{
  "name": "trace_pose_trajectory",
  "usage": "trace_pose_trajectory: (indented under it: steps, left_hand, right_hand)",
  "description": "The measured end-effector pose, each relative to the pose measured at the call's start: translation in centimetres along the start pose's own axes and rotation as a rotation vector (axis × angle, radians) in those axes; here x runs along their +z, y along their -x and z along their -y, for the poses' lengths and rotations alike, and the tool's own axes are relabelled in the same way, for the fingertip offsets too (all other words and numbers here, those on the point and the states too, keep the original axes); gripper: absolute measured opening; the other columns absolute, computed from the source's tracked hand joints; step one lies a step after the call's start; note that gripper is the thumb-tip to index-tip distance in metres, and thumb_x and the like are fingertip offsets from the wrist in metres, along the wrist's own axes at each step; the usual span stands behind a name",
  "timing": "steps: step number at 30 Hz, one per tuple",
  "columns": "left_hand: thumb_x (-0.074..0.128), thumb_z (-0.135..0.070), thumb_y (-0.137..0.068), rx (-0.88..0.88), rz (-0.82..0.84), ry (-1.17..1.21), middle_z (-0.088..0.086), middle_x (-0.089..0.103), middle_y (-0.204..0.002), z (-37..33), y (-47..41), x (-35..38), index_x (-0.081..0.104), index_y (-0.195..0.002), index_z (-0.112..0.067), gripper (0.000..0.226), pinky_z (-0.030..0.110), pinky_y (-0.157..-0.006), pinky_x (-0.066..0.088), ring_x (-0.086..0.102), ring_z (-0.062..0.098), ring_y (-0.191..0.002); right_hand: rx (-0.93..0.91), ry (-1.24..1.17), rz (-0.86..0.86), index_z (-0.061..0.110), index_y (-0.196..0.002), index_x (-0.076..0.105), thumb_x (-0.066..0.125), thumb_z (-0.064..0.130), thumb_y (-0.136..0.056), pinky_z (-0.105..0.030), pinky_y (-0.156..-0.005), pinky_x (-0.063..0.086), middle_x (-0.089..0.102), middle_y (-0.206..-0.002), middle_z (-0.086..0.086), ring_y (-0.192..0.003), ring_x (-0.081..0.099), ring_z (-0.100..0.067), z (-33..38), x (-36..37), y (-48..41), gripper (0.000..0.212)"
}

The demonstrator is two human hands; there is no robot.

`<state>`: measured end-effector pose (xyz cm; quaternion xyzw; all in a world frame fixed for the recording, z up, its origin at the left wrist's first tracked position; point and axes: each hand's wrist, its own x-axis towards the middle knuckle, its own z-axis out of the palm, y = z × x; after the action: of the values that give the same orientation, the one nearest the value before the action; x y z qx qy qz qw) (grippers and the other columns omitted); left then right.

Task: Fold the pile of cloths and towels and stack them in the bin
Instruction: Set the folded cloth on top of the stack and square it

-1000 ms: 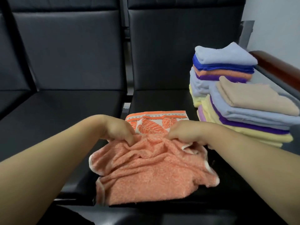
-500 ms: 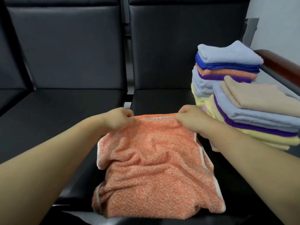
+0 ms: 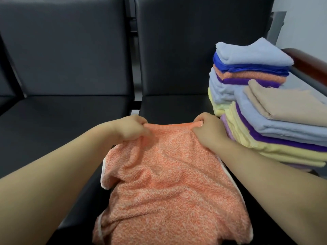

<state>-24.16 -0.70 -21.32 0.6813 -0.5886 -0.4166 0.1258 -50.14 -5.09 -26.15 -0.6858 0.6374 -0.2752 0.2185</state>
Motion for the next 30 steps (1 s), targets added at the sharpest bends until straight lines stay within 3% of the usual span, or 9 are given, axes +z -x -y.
trace_pose_trajectory:
  steps: [3,6,8,13,16,21,26,30]
  left_hand:
    - [0.071,-0.031,-0.094,-0.064,-0.004,0.335,0.007,0.079,-0.088,-0.2,-0.3,0.1,0.075,-0.089,-0.013,0.019,0.040,-0.079,0.061,0.076,0.027,-0.083]
    - [0.065,-0.037,-0.098,-0.022,-0.173,0.047,0.001,0.064,-0.069,0.2,-1.0,0.4,0.064,-0.077,-0.013,0.031,0.028,-0.062,0.050,0.062,0.018,-0.063]
    - [0.063,-0.037,-0.099,-0.007,-0.239,-0.121,-0.001,0.051,-0.063,0.5,-1.5,0.9,0.054,-0.073,-0.015,0.035,0.027,-0.054,0.040,0.048,0.016,-0.057]
    - [0.058,-0.036,-0.100,0.007,-0.271,-0.332,0.003,0.058,-0.080,1.2,-2.4,1.2,0.052,-0.079,-0.015,0.030,0.031,-0.059,0.042,0.053,0.020,-0.067]
    - [0.060,-0.036,-0.098,0.026,-0.284,-0.362,0.000,0.059,-0.084,1.4,-2.5,1.2,0.053,-0.086,-0.016,0.025,0.033,-0.061,0.043,0.054,0.018,-0.070]
    - [0.068,-0.041,-0.093,0.010,-0.208,-0.351,-0.001,0.064,-0.094,1.6,-2.5,0.2,0.062,-0.094,-0.018,0.023,0.034,-0.072,0.051,0.063,0.017,-0.084]
    - [0.065,-0.039,-0.096,0.073,-0.168,-0.441,-0.002,0.053,-0.082,1.9,-2.4,-0.6,0.046,-0.080,-0.018,0.032,0.031,-0.061,0.038,0.048,0.017,-0.071]
    - [0.060,-0.044,-0.099,0.130,-0.181,-0.501,0.001,0.056,-0.083,1.8,-1.4,-1.6,0.051,-0.088,-0.015,0.032,0.035,-0.066,0.043,0.049,0.018,-0.071]
  right_hand:
    - [0.013,0.054,0.009,0.021,-0.091,0.064,0.052,0.017,-0.099,-0.028,-0.063,0.043,0.064,-0.089,0.006,-0.084,0.062,-0.016,-0.2,0.2,-0.5,0.015]
    - [0.042,0.054,0.021,0.020,-0.091,0.061,0.052,0.021,-0.100,-0.030,-0.066,0.047,0.063,-0.088,0.003,-0.081,0.061,-0.015,-0.3,0.2,-0.9,0.013]
    - [0.064,0.054,0.026,0.020,-0.093,0.060,0.052,0.025,-0.101,-0.032,-0.067,0.048,0.064,-0.088,0.002,-0.080,0.061,-0.015,-0.3,0.2,-1.1,0.012]
    - [0.074,0.102,0.035,0.018,-0.099,0.060,0.057,0.028,-0.100,-0.034,-0.065,0.046,0.063,-0.090,0.001,-0.080,0.060,-0.017,-0.2,0.4,-1.5,0.011]
    - [0.062,0.165,0.047,0.017,-0.100,0.059,0.054,0.026,-0.101,-0.034,-0.063,0.045,0.063,-0.090,0.001,-0.080,0.061,-0.019,0.0,0.6,-1.5,0.010]
    - [-0.001,0.302,0.150,0.020,-0.127,0.051,0.050,0.029,-0.099,-0.033,-0.058,0.043,0.058,-0.101,0.001,-0.079,0.058,-0.017,0.7,0.8,-1.2,0.029]
    - [0.010,0.390,0.185,0.019,-0.110,0.045,0.047,0.032,-0.100,-0.034,-0.055,0.038,0.054,-0.099,-0.003,-0.078,0.058,-0.021,1.3,1.0,-1.3,0.017]
    - [0.026,0.407,0.209,0.018,-0.108,0.043,0.049,0.032,-0.100,-0.033,-0.053,0.035,0.054,-0.098,-0.004,-0.075,0.057,-0.020,1.6,0.9,-1.3,0.018]
